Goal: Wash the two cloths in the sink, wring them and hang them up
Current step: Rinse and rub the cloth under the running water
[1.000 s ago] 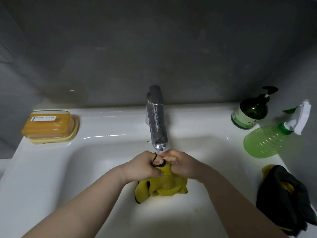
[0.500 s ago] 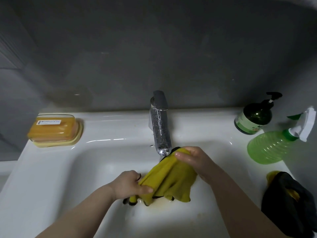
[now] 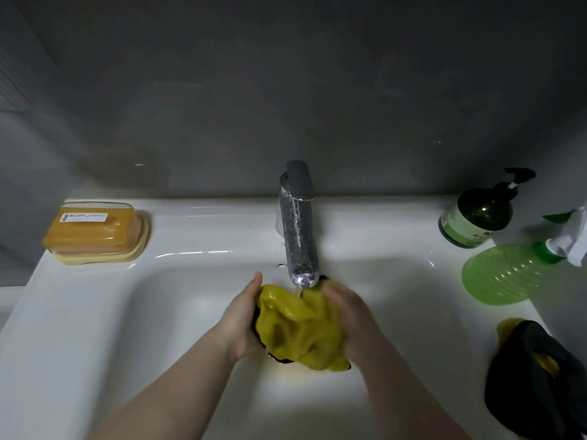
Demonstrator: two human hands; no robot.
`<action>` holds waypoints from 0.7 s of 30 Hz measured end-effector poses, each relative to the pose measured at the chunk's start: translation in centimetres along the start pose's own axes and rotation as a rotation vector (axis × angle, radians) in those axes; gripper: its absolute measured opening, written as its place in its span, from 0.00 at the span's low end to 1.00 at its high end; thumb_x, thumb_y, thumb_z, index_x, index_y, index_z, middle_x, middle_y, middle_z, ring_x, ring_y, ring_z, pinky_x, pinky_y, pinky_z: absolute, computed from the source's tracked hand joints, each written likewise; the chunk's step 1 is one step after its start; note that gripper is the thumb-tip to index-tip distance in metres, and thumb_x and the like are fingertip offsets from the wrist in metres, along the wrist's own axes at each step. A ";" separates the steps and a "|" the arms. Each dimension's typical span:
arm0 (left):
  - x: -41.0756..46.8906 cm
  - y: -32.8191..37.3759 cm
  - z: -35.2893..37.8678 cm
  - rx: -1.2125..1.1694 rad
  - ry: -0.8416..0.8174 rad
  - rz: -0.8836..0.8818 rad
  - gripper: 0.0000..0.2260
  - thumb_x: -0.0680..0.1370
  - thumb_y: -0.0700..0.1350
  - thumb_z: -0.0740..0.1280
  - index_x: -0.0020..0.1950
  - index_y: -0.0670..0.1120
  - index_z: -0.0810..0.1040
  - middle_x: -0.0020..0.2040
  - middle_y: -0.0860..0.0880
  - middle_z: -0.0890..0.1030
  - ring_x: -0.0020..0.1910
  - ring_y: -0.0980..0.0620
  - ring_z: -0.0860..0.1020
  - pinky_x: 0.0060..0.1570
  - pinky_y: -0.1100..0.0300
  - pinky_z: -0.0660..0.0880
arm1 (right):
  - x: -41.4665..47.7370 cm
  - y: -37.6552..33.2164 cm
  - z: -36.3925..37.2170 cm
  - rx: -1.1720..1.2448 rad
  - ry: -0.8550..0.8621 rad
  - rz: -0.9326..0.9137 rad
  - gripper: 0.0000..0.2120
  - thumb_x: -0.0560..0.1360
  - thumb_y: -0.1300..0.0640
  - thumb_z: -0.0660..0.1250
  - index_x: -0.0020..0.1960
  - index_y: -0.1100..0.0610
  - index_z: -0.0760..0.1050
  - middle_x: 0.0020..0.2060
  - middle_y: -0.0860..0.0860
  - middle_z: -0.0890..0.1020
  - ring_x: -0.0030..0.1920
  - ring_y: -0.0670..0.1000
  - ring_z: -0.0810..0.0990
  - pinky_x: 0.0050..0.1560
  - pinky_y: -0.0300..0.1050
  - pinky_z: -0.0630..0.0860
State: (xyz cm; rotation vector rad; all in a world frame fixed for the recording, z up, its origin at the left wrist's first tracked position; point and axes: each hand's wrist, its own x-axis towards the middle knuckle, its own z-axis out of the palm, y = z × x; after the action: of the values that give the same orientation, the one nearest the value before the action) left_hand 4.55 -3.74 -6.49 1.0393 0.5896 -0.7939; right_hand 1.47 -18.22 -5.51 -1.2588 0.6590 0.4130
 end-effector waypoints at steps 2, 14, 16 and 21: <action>0.0 -1.3 2.0 -0.003 0.080 0.024 0.22 0.77 0.57 0.57 0.36 0.42 0.78 0.27 0.44 0.83 0.31 0.46 0.81 0.31 0.57 0.74 | 0.1 0.8 2.4 -0.149 0.070 -0.032 0.11 0.70 0.52 0.67 0.31 0.56 0.77 0.27 0.54 0.79 0.33 0.55 0.77 0.35 0.42 0.74; -0.7 -0.8 4.3 -0.014 0.172 0.188 0.17 0.77 0.42 0.58 0.28 0.44 0.72 0.18 0.49 0.74 0.17 0.54 0.73 0.20 0.68 0.70 | 0.5 -0.3 5.2 -0.500 0.412 -0.326 0.11 0.72 0.52 0.64 0.37 0.59 0.76 0.44 0.63 0.83 0.47 0.62 0.80 0.45 0.48 0.74; -0.7 -0.1 3.9 -0.025 0.182 0.225 0.17 0.77 0.43 0.59 0.28 0.43 0.72 0.20 0.47 0.75 0.19 0.52 0.74 0.22 0.68 0.71 | 0.1 0.1 5.8 -0.526 0.342 -0.389 0.18 0.72 0.44 0.61 0.39 0.58 0.77 0.41 0.64 0.82 0.45 0.62 0.80 0.45 0.48 0.75; -1.0 -0.3 4.1 -0.001 0.107 0.190 0.21 0.77 0.42 0.60 0.23 0.44 0.72 0.16 0.49 0.74 0.15 0.55 0.73 0.17 0.71 0.68 | 0.3 -0.1 5.2 -0.494 0.427 -0.406 0.13 0.73 0.52 0.64 0.33 0.57 0.74 0.40 0.65 0.82 0.44 0.64 0.80 0.40 0.47 0.72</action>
State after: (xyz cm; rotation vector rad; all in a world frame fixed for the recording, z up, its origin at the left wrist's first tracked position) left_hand 3.99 -7.24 -4.24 1.1239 0.5723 -0.5744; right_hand 2.95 -13.33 -4.75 -1.9363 0.6549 -0.0449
